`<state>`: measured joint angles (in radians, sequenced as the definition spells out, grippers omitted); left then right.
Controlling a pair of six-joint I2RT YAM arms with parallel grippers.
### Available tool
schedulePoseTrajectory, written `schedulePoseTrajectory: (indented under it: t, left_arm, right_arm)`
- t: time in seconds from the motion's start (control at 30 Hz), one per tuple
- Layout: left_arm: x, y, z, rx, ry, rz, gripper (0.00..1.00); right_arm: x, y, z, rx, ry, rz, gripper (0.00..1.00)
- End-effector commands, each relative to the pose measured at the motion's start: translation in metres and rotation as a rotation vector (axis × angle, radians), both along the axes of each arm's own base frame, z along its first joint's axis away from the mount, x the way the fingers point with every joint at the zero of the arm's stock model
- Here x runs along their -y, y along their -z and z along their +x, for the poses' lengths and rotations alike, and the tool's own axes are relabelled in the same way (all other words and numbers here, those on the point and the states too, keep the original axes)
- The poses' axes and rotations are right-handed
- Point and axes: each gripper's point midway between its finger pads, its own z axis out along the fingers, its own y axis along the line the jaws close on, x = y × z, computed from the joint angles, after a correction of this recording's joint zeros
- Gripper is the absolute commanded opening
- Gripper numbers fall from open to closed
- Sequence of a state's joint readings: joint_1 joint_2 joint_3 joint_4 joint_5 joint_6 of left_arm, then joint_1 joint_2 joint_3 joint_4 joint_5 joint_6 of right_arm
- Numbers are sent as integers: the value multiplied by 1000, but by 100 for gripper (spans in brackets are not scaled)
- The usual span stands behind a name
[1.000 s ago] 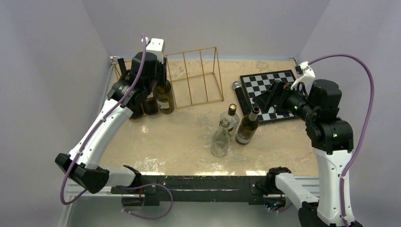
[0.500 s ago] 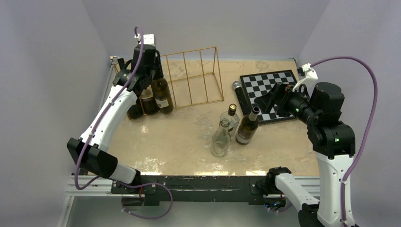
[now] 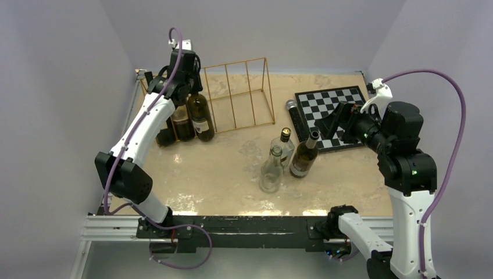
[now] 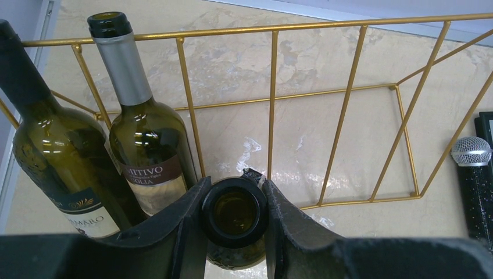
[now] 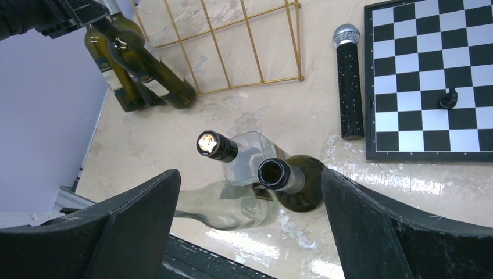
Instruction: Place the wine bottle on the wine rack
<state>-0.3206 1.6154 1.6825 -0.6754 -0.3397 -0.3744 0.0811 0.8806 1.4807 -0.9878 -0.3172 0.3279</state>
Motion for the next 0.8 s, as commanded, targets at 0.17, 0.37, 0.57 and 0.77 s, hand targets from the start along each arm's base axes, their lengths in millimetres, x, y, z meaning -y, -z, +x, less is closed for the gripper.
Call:
schedulePoseTrajectory:
  t: [0.17, 0.37, 0.57, 0.77]
  left_arm:
    - [-9, -36, 29, 128, -33, -33, 0]
    - [-10, -33, 42, 114, -32, -34, 0]
    - [-10, -34, 53, 117, -31, -37, 0]
    - [-8, -29, 63, 92, -19, -26, 0]
  right_arm:
    - [8, -5, 1, 36, 32, -28, 96]
    - [8, -1, 2, 23, 36, -26, 96]
    - [9, 1, 1, 18, 42, -30, 96]
    - [11, 2, 1, 13, 49, -35, 96]
